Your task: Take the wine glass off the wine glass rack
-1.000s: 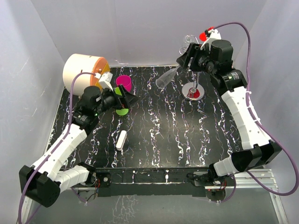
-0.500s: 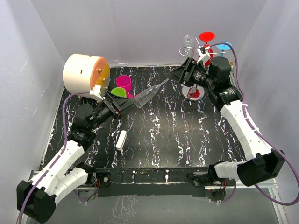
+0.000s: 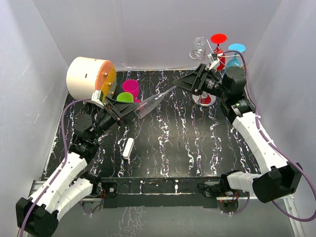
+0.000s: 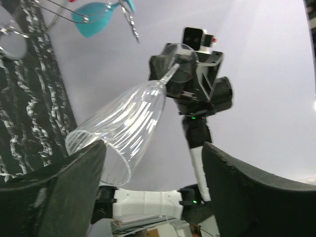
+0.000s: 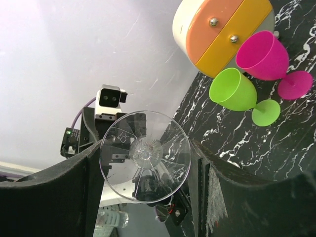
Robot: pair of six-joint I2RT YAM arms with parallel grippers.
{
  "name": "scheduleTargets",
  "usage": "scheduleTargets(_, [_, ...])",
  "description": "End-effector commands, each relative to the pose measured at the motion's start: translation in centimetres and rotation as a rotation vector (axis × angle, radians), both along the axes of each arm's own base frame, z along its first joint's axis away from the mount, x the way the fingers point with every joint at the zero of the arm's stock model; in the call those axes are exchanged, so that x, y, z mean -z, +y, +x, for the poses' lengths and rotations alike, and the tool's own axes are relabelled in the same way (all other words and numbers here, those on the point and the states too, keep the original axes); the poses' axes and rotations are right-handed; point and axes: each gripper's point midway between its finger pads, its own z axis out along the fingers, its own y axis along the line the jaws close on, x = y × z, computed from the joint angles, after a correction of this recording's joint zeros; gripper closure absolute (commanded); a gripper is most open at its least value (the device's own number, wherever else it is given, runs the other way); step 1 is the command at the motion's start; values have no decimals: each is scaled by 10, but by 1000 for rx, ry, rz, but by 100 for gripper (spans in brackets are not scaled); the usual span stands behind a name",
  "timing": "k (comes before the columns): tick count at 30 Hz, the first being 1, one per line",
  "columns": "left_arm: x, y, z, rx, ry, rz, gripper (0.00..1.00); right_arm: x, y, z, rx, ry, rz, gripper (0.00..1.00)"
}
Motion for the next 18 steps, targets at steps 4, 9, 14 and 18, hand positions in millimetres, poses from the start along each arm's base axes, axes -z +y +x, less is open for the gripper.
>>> scheduleTargets(4, [-32, -3, -19, 112, -72, -167, 38, -28, 2, -20, -52, -78, 120, 54])
scheduleTargets(9, [-26, -2, -19, 130, -35, -235, 53, -21, 2, -21, -50, -63, 151, 54])
scheduleTargets(14, [-25, -2, -18, 138, -18, -261, 74, -13, 2, -21, -48, -57, 157, 53])
scheduleTargets(18, [-22, -2, -17, 133, 4, -260, 92, -8, 0, -23, -39, -66, 155, 50])
